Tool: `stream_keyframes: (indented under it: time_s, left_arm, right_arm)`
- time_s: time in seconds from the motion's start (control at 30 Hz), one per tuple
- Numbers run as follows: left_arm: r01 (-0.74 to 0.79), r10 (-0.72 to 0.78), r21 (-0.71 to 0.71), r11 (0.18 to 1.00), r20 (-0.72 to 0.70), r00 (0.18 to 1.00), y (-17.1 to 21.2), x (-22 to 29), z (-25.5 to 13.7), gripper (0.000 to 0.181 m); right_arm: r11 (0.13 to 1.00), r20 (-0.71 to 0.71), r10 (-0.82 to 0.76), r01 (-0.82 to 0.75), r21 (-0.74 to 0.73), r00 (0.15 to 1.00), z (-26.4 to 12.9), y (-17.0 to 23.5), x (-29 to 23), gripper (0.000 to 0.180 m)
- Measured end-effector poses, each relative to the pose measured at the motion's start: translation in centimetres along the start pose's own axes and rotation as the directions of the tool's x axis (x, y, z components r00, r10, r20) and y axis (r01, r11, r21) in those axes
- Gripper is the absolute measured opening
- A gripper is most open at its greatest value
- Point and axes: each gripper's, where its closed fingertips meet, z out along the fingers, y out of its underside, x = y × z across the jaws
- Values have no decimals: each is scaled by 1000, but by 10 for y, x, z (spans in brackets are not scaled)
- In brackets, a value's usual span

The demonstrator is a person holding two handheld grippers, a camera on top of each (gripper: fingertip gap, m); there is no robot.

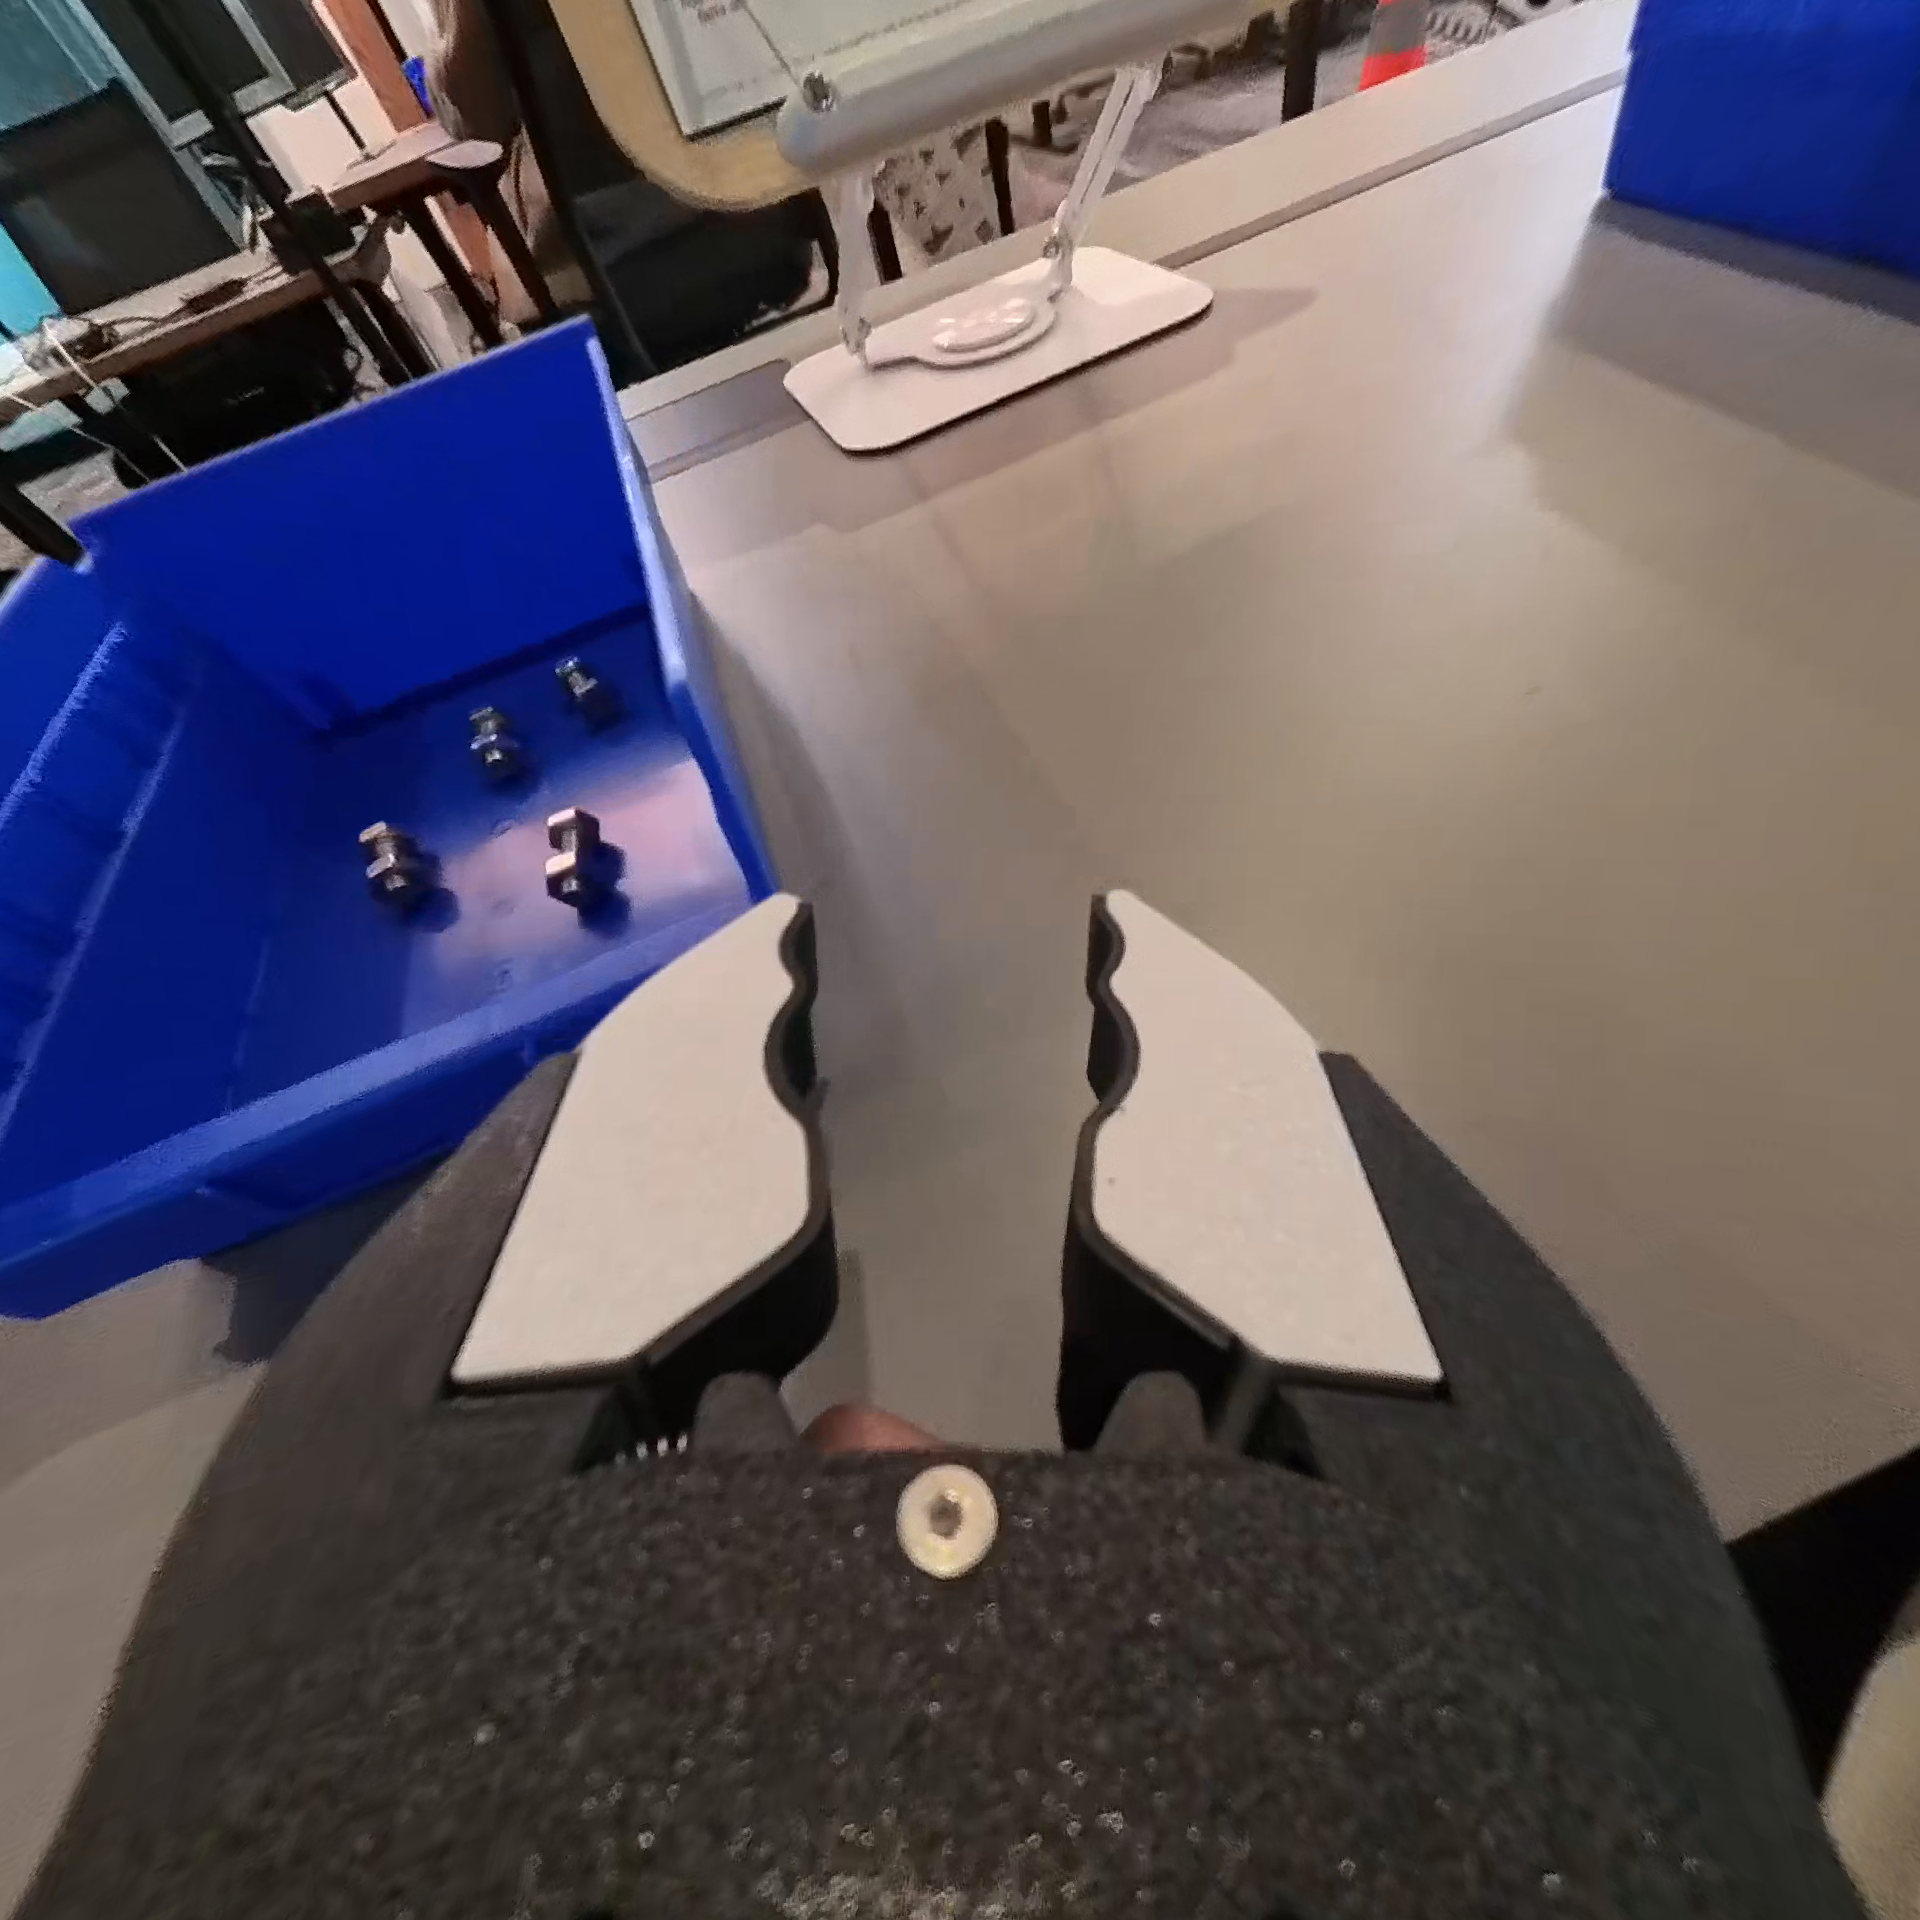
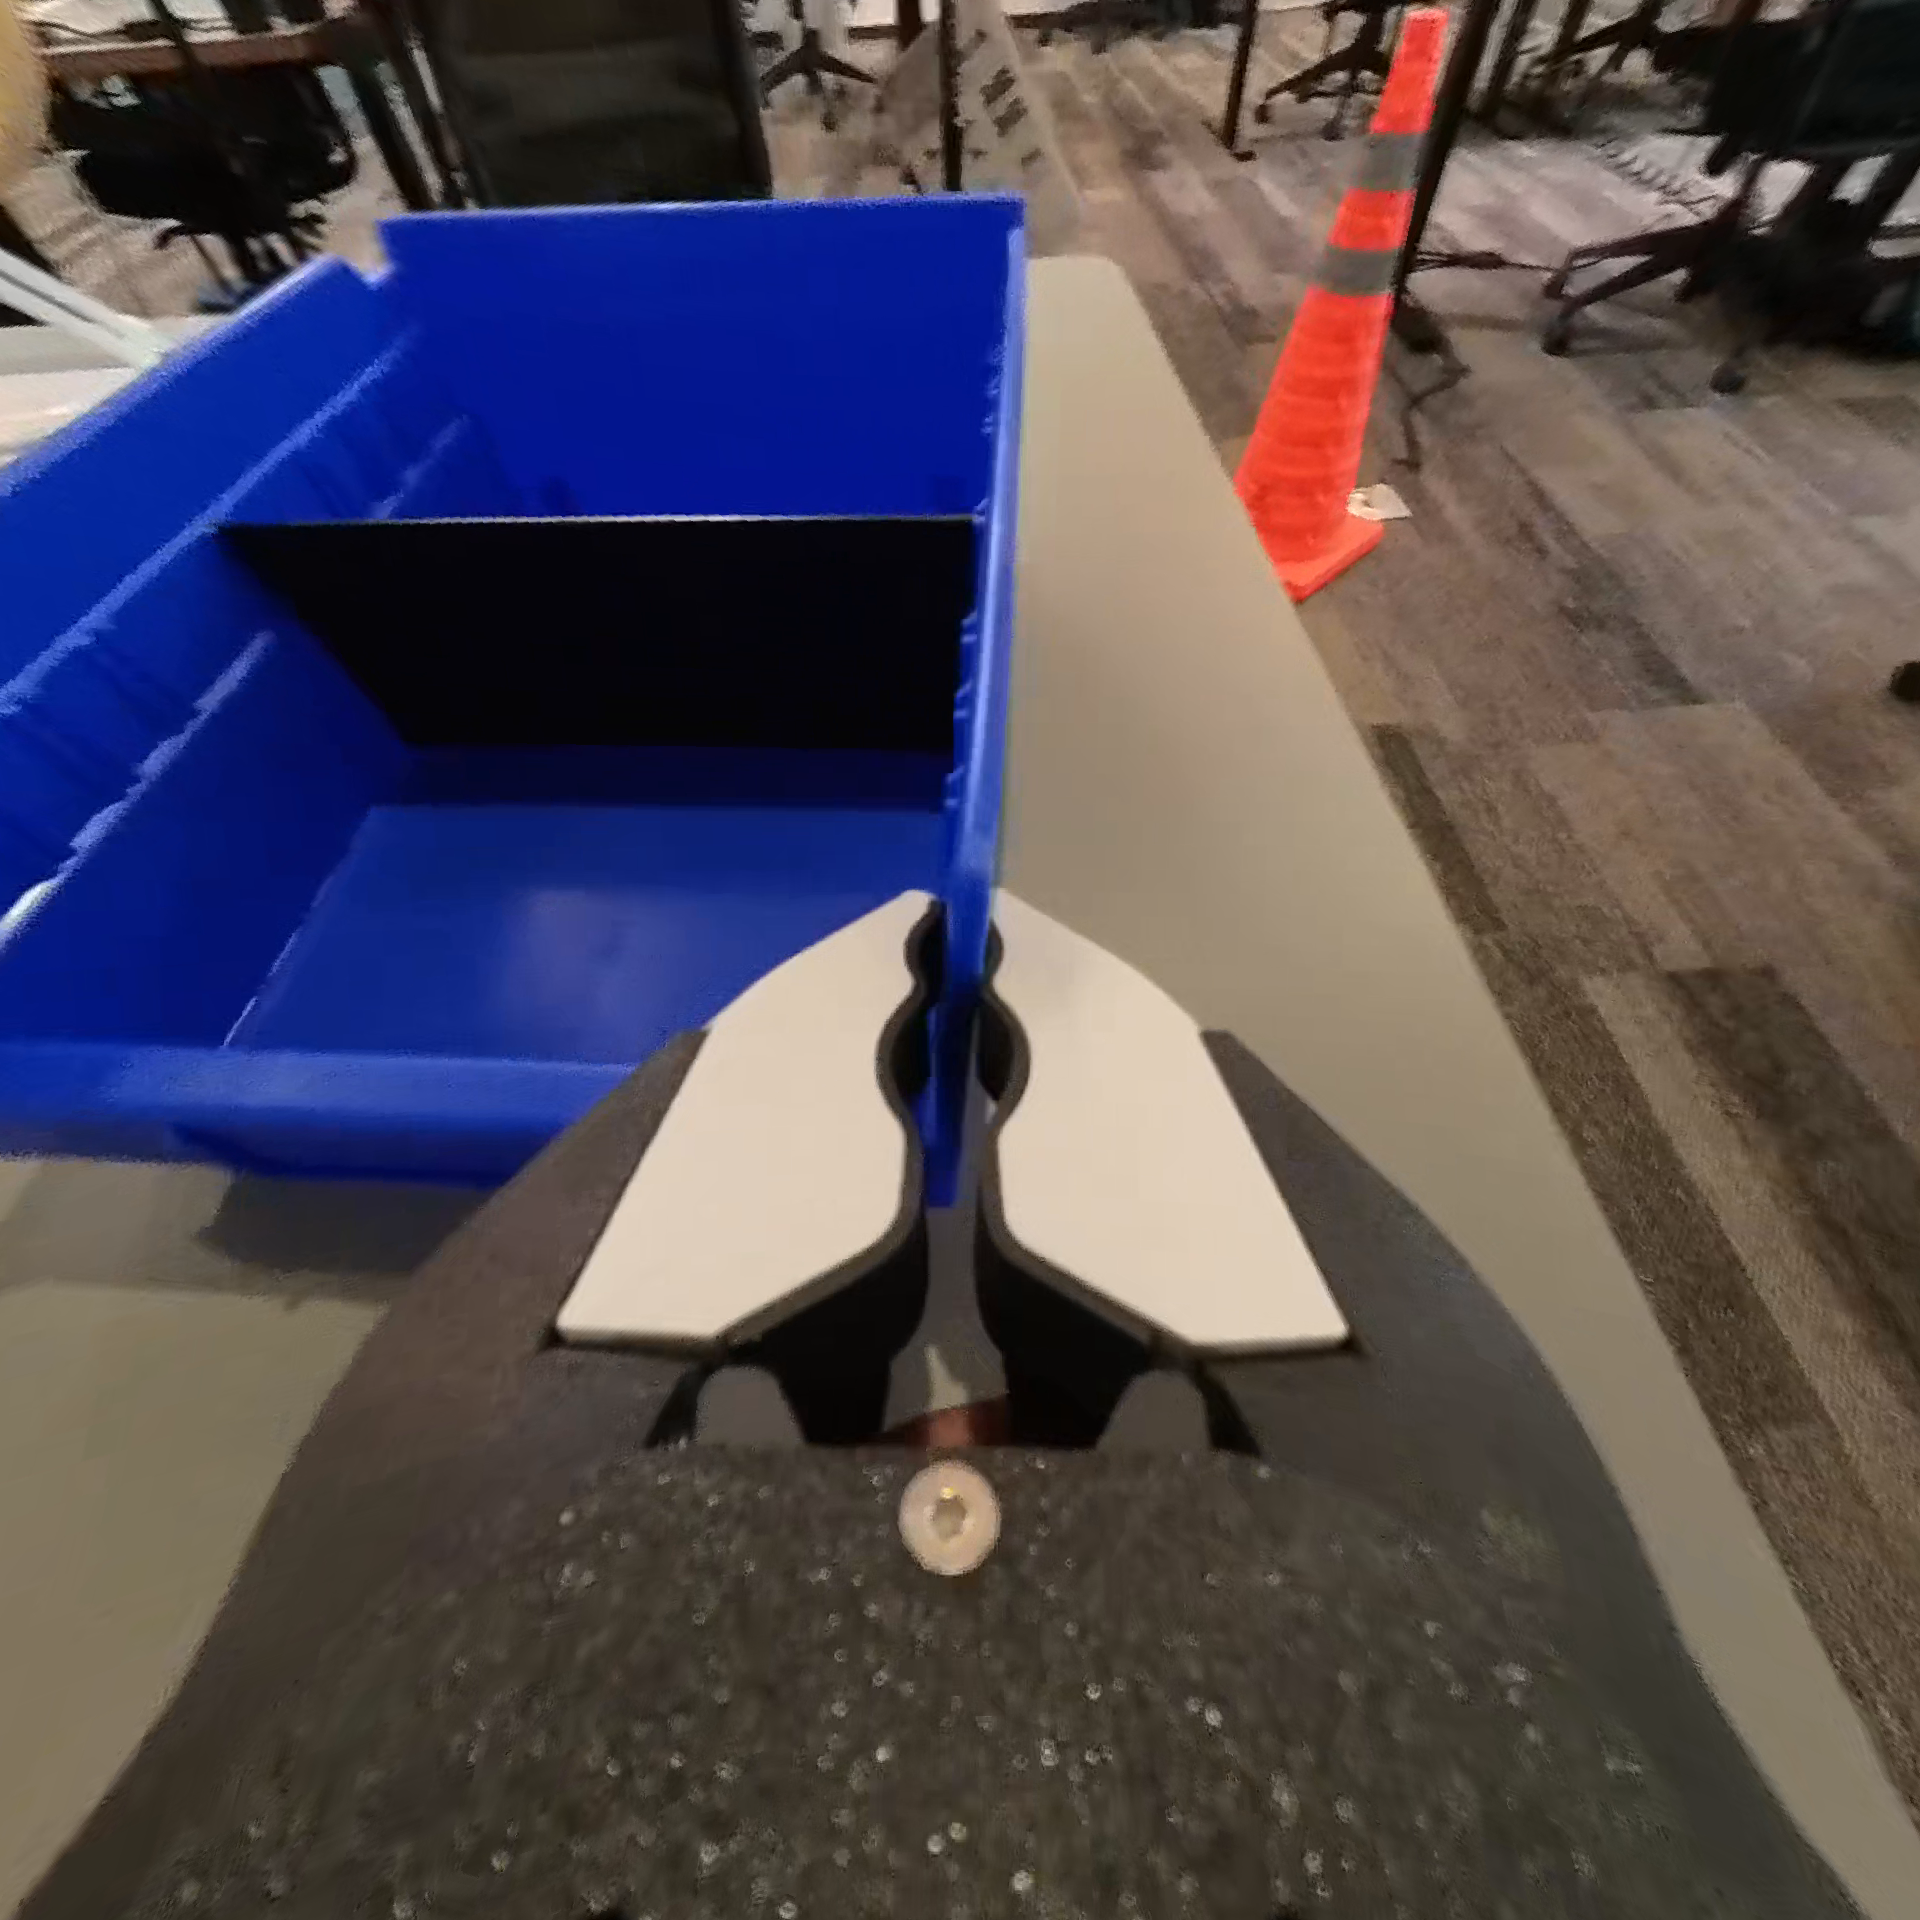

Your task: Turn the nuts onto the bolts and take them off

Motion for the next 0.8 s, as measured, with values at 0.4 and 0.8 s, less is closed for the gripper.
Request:
stream_keyframes:
  time_s: [0.4,0.8]
  left_arm:
    - [-6,6,-41,999,-5,1000,15,3,7,50]
    - [56,-54,-35,998,52,997,16,-17,1,50]
  right_arm:
    - [999,87,-47,47,2,995,-1,3,-15,4]
    - [1000,53,-25,25,8,998,0,2,-21,3]
